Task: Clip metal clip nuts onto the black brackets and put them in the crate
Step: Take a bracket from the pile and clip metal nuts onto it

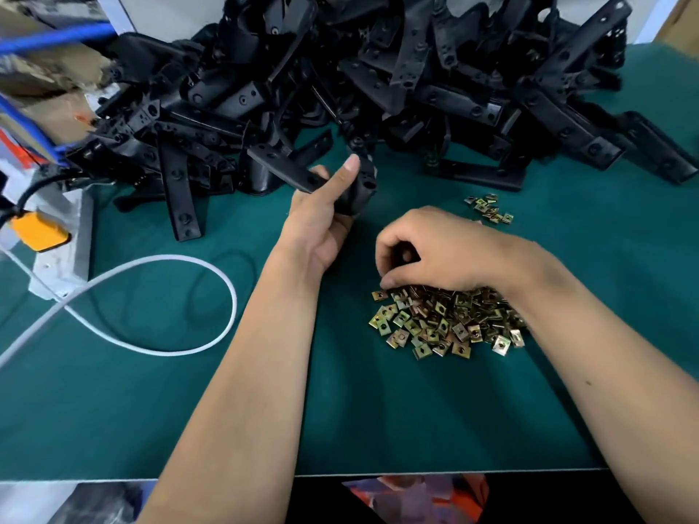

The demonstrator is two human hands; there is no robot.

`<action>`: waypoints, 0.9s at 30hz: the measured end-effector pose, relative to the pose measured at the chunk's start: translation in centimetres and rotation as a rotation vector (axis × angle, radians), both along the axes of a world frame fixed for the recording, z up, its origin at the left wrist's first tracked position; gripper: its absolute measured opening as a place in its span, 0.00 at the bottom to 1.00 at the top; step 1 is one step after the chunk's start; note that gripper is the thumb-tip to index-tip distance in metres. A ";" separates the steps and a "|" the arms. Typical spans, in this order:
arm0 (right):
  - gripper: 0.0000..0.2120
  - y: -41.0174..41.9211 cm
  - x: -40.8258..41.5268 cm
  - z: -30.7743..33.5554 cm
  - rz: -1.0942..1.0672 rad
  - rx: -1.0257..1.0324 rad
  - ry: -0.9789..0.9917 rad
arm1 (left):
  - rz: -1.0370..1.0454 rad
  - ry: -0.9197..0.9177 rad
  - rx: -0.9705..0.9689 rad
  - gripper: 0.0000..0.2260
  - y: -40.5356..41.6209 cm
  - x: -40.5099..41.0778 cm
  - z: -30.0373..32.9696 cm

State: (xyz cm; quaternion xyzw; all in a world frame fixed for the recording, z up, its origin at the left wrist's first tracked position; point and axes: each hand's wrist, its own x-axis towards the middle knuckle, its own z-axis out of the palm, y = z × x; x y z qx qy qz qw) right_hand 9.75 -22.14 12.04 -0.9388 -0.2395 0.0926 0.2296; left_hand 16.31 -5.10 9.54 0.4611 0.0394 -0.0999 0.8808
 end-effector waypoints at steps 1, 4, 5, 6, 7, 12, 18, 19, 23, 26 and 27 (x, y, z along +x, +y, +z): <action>0.09 -0.2 0.0 -0.3 -0.020 0.035 -0.033 | -0.011 -0.003 -0.014 0.09 0.0 -0.1 0.0; 0.08 -0.7 0.0 -1.1 -0.125 0.253 -0.174 | -0.025 -0.043 -0.037 0.15 0.1 -0.3 -0.2; 0.08 -0.9 0.0 -1.2 -0.168 0.371 -0.204 | -0.030 -0.055 -0.052 0.16 0.0 -0.3 -0.3; 0.07 -1.1 0.1 -1.3 -0.211 0.514 -0.205 | -0.035 -0.065 -0.068 0.17 0.0 -0.4 -0.2; 0.06 -1.2 0.2 -1.4 -0.257 0.663 -0.191 | -0.040 -0.066 -0.087 0.17 -0.1 -0.5 0.0; 0.03 -1.3 0.7 -1.7 -0.445 1.067 -0.160 | -0.097 -0.048 -0.057 0.13 -0.9 -1.3 0.2; 0.09 -1.0 0.7 -2.0 -0.485 1.343 0.032 | -0.145 -0.006 -0.126 0.09 -1.3 -1.8 0.3; 0.10 -0.9 0.6 -2.0 -0.489 1.350 0.042 | -0.157 -0.007 -0.127 0.09 -1.4 -1.8 0.3; 0.10 -0.8 0.5 -1.9 -0.519 1.365 0.046 | -0.179 -0.012 -0.142 0.10 -1.5 -1.8 0.3; 0.08 -0.9 0.5 -1.9 -0.522 1.321 0.032 | -0.187 -0.024 -0.132 0.10 -1.5 -1.8 0.3; 0.07 -1.0 0.5 -1.9 -0.522 1.306 0.026 | -0.185 -0.022 -0.132 0.10 -1.5 -1.9 0.4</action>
